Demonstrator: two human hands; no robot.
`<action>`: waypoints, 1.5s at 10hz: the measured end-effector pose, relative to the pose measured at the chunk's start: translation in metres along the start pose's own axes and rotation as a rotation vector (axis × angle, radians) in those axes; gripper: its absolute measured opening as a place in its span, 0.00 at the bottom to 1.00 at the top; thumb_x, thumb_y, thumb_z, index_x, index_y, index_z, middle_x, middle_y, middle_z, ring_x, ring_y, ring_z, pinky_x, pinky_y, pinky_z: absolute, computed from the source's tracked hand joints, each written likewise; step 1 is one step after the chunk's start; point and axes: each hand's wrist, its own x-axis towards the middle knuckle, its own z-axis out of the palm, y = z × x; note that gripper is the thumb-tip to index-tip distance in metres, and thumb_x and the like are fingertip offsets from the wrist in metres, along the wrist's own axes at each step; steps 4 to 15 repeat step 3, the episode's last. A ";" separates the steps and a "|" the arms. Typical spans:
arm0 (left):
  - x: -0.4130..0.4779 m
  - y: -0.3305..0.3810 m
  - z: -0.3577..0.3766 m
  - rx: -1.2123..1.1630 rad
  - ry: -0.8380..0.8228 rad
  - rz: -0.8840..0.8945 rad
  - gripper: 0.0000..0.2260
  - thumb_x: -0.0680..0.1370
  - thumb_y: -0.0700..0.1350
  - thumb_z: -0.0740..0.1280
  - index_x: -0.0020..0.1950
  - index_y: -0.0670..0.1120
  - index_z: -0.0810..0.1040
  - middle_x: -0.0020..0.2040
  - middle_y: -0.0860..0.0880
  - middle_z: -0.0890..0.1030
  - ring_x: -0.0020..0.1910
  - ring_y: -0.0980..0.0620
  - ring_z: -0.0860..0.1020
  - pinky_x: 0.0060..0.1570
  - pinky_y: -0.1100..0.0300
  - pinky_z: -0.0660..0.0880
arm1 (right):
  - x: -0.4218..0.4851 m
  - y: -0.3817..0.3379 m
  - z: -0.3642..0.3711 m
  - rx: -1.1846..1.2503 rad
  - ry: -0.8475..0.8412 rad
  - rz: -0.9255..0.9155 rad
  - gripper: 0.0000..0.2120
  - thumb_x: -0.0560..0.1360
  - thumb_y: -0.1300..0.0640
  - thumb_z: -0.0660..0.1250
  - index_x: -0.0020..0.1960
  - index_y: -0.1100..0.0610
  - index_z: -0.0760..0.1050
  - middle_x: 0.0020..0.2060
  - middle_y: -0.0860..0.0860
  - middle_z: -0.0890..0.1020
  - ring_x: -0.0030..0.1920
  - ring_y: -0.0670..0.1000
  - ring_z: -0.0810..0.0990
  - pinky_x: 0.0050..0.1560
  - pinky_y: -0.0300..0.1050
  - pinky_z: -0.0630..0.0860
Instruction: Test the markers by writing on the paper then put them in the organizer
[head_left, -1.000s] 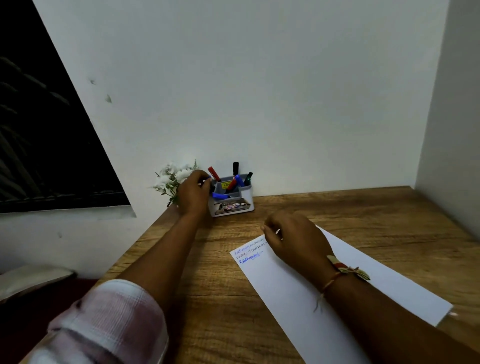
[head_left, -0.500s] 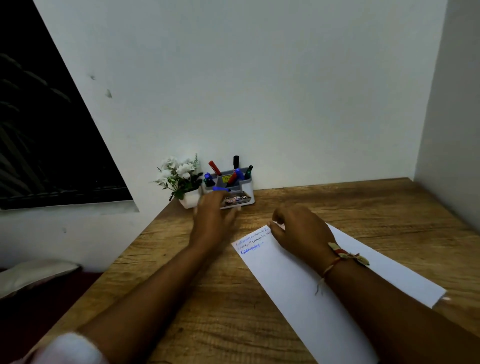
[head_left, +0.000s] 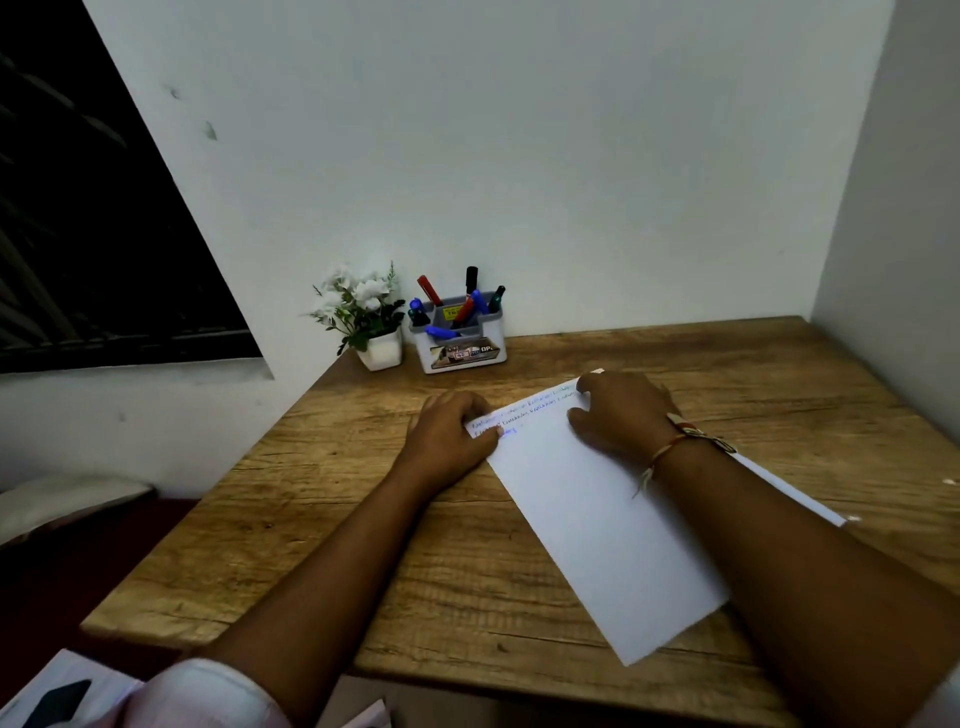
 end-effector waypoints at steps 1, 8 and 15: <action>0.005 -0.001 0.001 0.015 0.057 -0.030 0.09 0.74 0.52 0.72 0.52 0.52 0.78 0.48 0.56 0.76 0.50 0.54 0.73 0.49 0.54 0.72 | 0.002 0.000 -0.002 -0.020 0.012 0.013 0.19 0.77 0.43 0.66 0.65 0.49 0.77 0.65 0.51 0.81 0.66 0.58 0.78 0.62 0.50 0.73; 0.012 -0.004 0.004 0.006 0.092 -0.099 0.09 0.75 0.51 0.73 0.52 0.50 0.79 0.47 0.54 0.78 0.49 0.54 0.74 0.45 0.59 0.69 | 0.004 0.006 -0.010 -0.046 0.089 0.074 0.15 0.74 0.42 0.68 0.55 0.51 0.80 0.57 0.52 0.84 0.59 0.58 0.81 0.56 0.48 0.77; 0.012 -0.004 0.004 0.006 0.092 -0.099 0.09 0.75 0.51 0.73 0.52 0.50 0.79 0.47 0.54 0.78 0.49 0.54 0.74 0.45 0.59 0.69 | 0.004 0.006 -0.010 -0.046 0.089 0.074 0.15 0.74 0.42 0.68 0.55 0.51 0.80 0.57 0.52 0.84 0.59 0.58 0.81 0.56 0.48 0.77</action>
